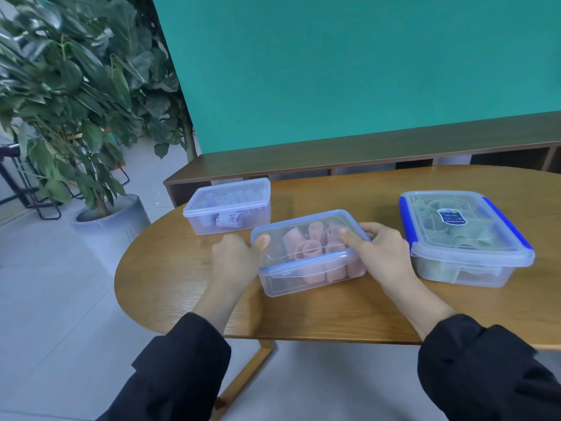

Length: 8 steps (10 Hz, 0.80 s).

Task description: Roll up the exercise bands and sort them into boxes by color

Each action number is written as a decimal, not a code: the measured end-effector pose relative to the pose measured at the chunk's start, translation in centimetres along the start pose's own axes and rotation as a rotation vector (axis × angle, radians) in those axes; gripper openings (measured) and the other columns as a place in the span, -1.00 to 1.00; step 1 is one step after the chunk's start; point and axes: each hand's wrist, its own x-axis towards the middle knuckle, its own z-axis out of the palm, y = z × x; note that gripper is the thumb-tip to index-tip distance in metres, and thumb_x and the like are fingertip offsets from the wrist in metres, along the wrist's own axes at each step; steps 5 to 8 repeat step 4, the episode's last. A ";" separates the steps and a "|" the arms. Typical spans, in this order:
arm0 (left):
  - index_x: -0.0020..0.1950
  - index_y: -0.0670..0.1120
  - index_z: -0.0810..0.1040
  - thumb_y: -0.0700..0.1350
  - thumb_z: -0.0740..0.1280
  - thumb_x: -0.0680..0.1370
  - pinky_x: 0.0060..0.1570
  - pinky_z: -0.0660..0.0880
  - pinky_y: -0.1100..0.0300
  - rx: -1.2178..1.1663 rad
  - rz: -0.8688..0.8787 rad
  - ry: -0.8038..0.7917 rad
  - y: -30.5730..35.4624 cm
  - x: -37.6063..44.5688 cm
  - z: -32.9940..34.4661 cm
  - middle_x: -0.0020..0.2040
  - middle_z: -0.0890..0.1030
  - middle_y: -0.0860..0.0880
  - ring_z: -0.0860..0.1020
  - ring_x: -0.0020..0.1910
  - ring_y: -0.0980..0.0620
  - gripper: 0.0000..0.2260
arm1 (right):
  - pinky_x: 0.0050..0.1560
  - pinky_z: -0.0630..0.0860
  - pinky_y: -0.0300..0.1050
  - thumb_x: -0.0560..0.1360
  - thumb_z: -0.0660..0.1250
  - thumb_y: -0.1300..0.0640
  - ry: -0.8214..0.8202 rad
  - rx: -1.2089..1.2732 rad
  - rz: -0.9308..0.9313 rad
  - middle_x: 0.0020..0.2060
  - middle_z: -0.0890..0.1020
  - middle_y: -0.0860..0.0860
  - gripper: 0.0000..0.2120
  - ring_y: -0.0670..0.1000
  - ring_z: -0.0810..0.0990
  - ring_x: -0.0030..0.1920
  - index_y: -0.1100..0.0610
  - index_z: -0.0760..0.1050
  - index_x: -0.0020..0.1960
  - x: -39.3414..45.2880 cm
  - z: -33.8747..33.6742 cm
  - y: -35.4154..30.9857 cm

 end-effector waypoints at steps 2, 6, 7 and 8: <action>-0.39 -0.14 0.38 0.08 0.39 0.60 -0.39 0.30 0.13 -0.095 -0.060 0.023 0.5 2.0 1.4 -0.38 0.46 -0.04 0.41 -0.36 -0.01 -0.53 | -0.03 0.51 -0.04 0.55 0.37 -0.08 0.027 -0.115 -0.033 -0.10 0.69 0.04 -0.72 0.09 0.60 -0.03 0.11 0.62 0.09 1.0 0.5 -0.6; -0.29 -0.16 0.45 0.00 0.27 0.68 -0.30 0.32 0.12 -0.172 -0.024 0.052 2.5 4.1 1.4 -0.34 0.49 -0.04 0.50 -0.18 -0.12 -0.61 | -0.04 0.46 0.00 0.67 0.16 -0.07 -0.021 -0.410 -0.055 0.15 0.58 0.24 -0.59 0.23 0.54 0.04 0.28 0.43 0.24 3.2 0.9 -3.1; -0.29 -0.16 0.45 0.00 0.27 0.68 -0.30 0.32 0.12 -0.172 -0.024 0.052 2.5 4.1 1.4 -0.34 0.49 -0.04 0.50 -0.18 -0.12 -0.61 | -0.04 0.46 0.00 0.67 0.16 -0.07 -0.021 -0.410 -0.055 0.15 0.58 0.24 -0.59 0.23 0.54 0.04 0.28 0.43 0.24 3.2 0.9 -3.1; -0.29 -0.16 0.45 0.00 0.27 0.68 -0.30 0.32 0.12 -0.172 -0.024 0.052 2.5 4.1 1.4 -0.34 0.49 -0.04 0.50 -0.18 -0.12 -0.61 | -0.04 0.46 0.00 0.67 0.16 -0.07 -0.021 -0.410 -0.055 0.15 0.58 0.24 -0.59 0.23 0.54 0.04 0.28 0.43 0.24 3.2 0.9 -3.1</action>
